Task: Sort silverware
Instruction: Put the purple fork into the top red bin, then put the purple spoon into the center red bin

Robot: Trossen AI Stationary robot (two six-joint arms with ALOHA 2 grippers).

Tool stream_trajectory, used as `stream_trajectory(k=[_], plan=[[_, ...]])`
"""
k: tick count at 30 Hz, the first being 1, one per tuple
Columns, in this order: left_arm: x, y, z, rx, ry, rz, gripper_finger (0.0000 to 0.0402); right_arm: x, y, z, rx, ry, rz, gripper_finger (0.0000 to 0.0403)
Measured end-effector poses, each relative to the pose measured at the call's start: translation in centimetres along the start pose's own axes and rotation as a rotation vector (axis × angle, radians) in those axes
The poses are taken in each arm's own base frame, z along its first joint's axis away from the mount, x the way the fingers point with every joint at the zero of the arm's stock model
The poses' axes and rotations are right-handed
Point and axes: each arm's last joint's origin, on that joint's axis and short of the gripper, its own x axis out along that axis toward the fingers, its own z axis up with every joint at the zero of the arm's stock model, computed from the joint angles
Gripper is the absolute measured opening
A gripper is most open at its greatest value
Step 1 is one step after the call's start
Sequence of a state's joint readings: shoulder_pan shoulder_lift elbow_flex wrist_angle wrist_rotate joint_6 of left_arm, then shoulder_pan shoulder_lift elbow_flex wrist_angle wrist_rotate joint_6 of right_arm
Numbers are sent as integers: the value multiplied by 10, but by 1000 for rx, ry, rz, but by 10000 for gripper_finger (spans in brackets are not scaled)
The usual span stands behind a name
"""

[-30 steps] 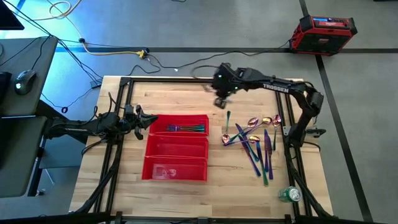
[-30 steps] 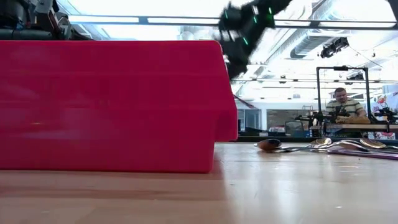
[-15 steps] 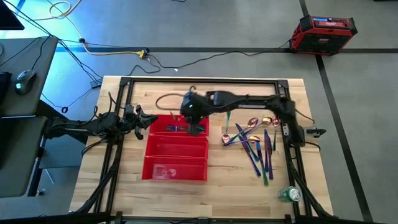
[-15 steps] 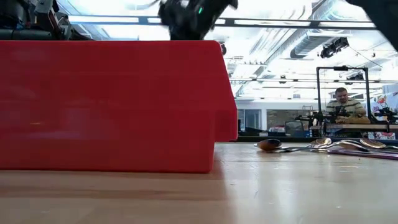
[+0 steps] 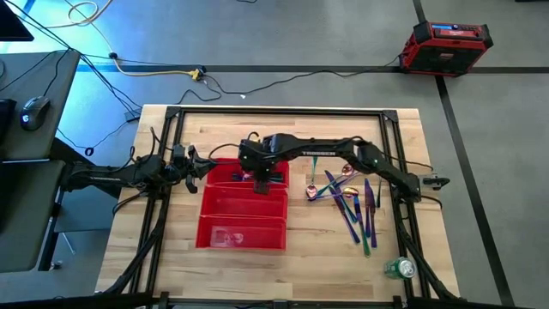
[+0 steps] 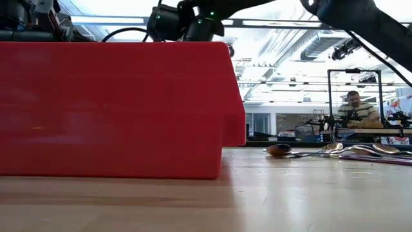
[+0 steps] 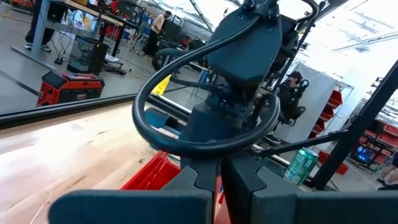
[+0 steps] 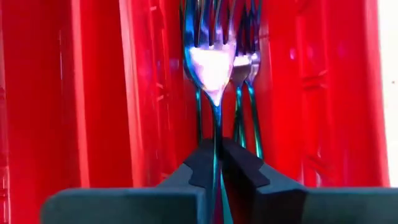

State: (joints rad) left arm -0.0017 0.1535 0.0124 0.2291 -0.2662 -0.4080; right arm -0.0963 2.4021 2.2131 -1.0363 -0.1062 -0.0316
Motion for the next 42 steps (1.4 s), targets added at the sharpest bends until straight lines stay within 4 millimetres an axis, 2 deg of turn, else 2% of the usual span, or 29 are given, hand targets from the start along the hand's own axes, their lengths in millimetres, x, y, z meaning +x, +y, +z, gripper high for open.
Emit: stream_trajectory(k=[6, 8, 10, 14, 19, 22, 24, 27, 30, 34, 37, 40, 42], plan=[[0, 0, 0, 0, 1, -3, 0, -3, 0, 3, -45, -30, -1, 85], [0, 0, 0, 1, 1, -3, 0, -12, 2, 5, -88, -63, 7, 106], [0, 0, 0, 1, 2, -2, 0, -30, 6, 8, -142, -111, 18, 121], [0, 0, -1, 2, 7, -6, 0, -88, 19, 7, -266, -210, -1, 129], [0, -1, -1, 0, 16, -27, 0, -170, 38, -13, -393, -287, -20, 128], [0, -1, -1, 0, 20, -38, 0, -204, 45, -33, -421, -252, -12, 128], [0, -1, 0, -3, 18, -43, 0, -212, 47, -47, -415, -166, 7, 128], [0, -1, 0, -3, 18, -44, 0, -210, 45, -65, -394, 26, 24, 128], [0, -1, 0, -3, 18, -44, 0, -190, 43, -75, -365, 161, 24, 128], [0, -1, -1, -5, 21, -43, 0, -145, 38, -94, -392, 341, 51, 128], [0, -1, -1, -4, 24, -42, 0, -108, 32, -113, -444, 471, 4, 128], [0, -1, -1, -4, 25, -41, 0, -69, 25, -127, -474, 491, -118, 128], [0, -1, -1, -4, 25, -41, 0, -51, 21, -138, -527, 508, -149, 128]])
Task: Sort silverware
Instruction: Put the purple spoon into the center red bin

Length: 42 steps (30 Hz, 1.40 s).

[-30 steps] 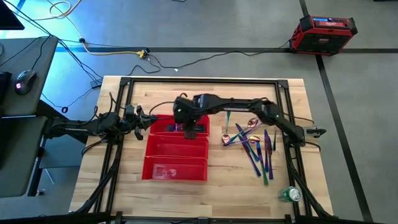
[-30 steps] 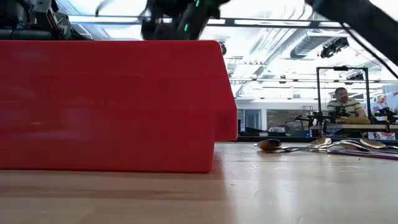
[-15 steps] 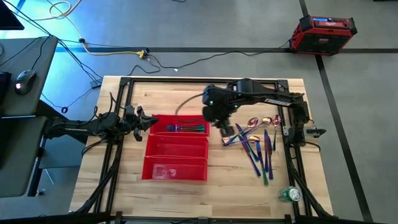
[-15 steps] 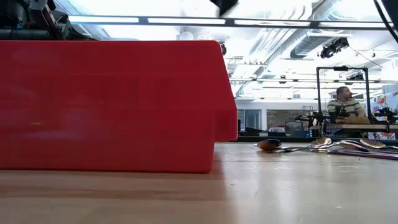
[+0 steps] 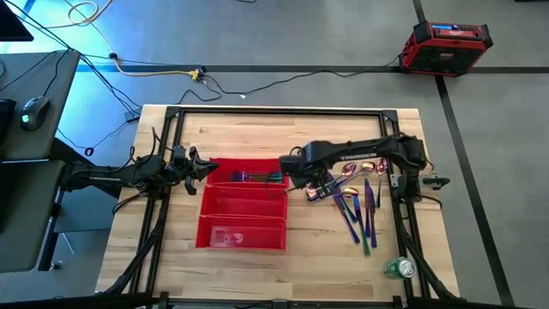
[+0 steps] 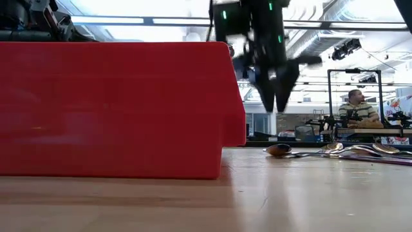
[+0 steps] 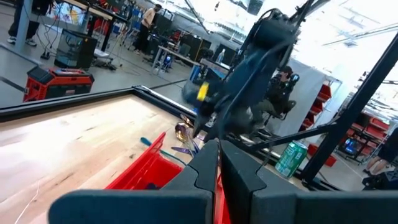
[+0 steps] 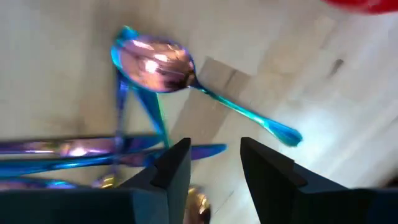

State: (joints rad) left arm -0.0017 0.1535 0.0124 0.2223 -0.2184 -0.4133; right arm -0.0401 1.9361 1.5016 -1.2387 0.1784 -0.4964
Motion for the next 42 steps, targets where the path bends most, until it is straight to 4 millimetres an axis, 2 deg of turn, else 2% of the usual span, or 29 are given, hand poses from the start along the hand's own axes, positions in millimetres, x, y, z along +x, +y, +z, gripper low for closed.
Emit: stream_trajectory(k=[3, 8, 13, 16, 18, 28, 33, 37, 39, 42], plan=[[0, 0, 0, 3, -1, 0, 0, 23, 1, -5, -47, -27, -22, 128], [0, 0, 0, 4, -6, 14, 0, 40, -5, -21, -70, -61, -41, 128], [0, 1, 0, 7, -12, 28, 0, 42, -11, -26, -127, -130, 23, 128], [0, 1, 0, 15, -12, 28, 0, 43, -11, -29, -343, -137, 53, 128], [0, 1, 0, 15, -14, 33, 0, 43, -11, -31, -421, -128, 53, 128], [0, 1, 0, 15, -14, 34, 0, 47, -14, -23, -549, -191, 26, 128], [0, 1, 0, 15, -13, 34, 0, 58, -19, -16, -597, -146, -37, 128], [0, 1, 0, 15, -13, 34, 0, 72, -24, -15, -599, -119, -16, 126], [0, 1, 0, 15, -12, 34, 0, 74, -25, -15, -567, -116, -11, 113], [0, 1, -1, 17, -4, 37, 0, 75, -27, -17, -488, -109, -3, 67]])
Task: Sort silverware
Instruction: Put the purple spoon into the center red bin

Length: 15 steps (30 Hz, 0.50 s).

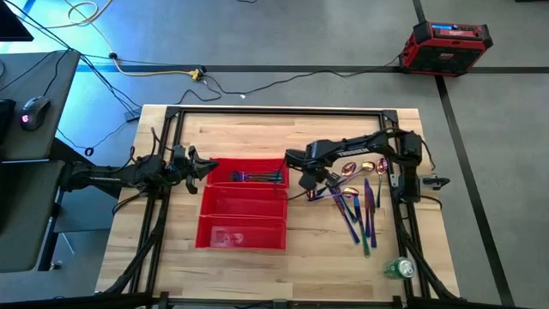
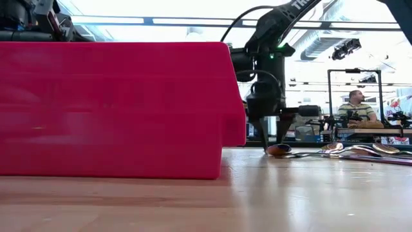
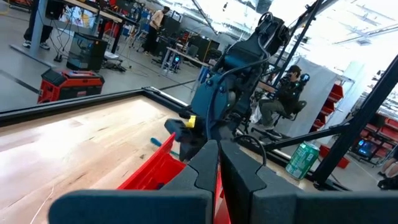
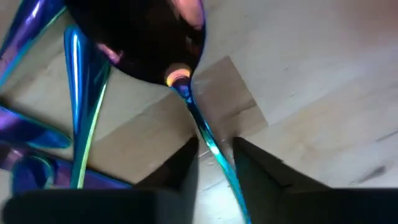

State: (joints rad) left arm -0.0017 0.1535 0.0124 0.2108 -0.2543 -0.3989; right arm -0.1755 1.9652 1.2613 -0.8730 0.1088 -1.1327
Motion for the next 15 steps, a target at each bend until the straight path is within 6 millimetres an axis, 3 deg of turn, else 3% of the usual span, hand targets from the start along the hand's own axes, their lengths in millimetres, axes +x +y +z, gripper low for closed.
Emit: stream_trajectory(k=[3, 10, 15], plan=[[0, 0, 0, 1, 4, 3, 0, 1, -1, -4, 166, -3, 10, 14], [0, 0, 0, 1, 4, 3, 0, -4, 2, -11, 514, 0, 56, 2], [0, 0, 0, -8, 5, 0, 0, -31, 13, -21, 670, 14, 61, 1]])
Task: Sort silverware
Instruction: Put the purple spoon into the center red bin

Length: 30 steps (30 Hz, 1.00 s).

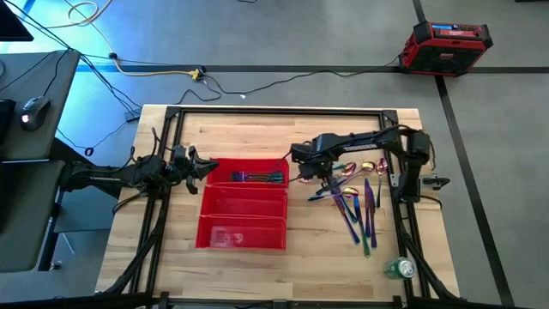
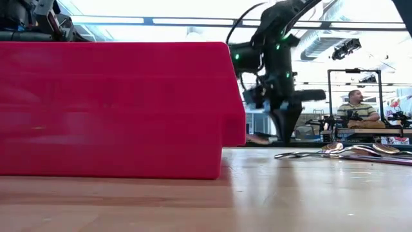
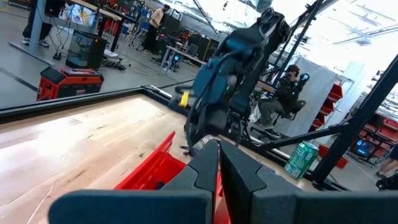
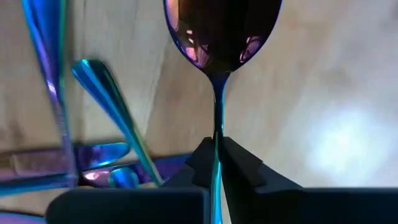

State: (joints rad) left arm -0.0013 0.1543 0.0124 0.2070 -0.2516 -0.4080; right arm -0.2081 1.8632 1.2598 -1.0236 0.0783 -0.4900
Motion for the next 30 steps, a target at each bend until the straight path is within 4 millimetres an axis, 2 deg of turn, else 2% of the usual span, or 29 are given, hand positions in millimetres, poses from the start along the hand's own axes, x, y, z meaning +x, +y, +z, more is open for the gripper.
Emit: stream_trajectory(k=[3, 6, 10, 12, 14, 18, 21, 25, 30], plan=[[0, 0, 0, 0, 0, 0, 0, -27, 0, -13, 174, -36, -85, 1], [0, 0, 0, -1, 0, -2, 0, -62, 1, -29, 317, -159, -142, 1], [0, 0, 0, -1, -4, 6, 0, -111, 14, -39, 482, -482, -149, 0], [0, 1, 0, -1, -9, 18, 0, -128, 26, -34, 494, -649, -100, 0], [0, 0, 1, -2, -15, 21, 0, -139, 38, -20, 465, -782, -49, 0], [0, 0, 3, 9, -41, 36, 0, -145, 58, 24, 364, -855, 21, 0], [0, 0, 3, 10, -42, 37, 0, -143, 68, 65, 319, -848, 49, 0], [0, 0, 3, 11, -40, 37, 0, -135, 70, 115, 334, -789, 90, 0], [0, 1, 0, 4, -12, 30, 0, -116, 64, 157, 334, -633, 93, 0]])
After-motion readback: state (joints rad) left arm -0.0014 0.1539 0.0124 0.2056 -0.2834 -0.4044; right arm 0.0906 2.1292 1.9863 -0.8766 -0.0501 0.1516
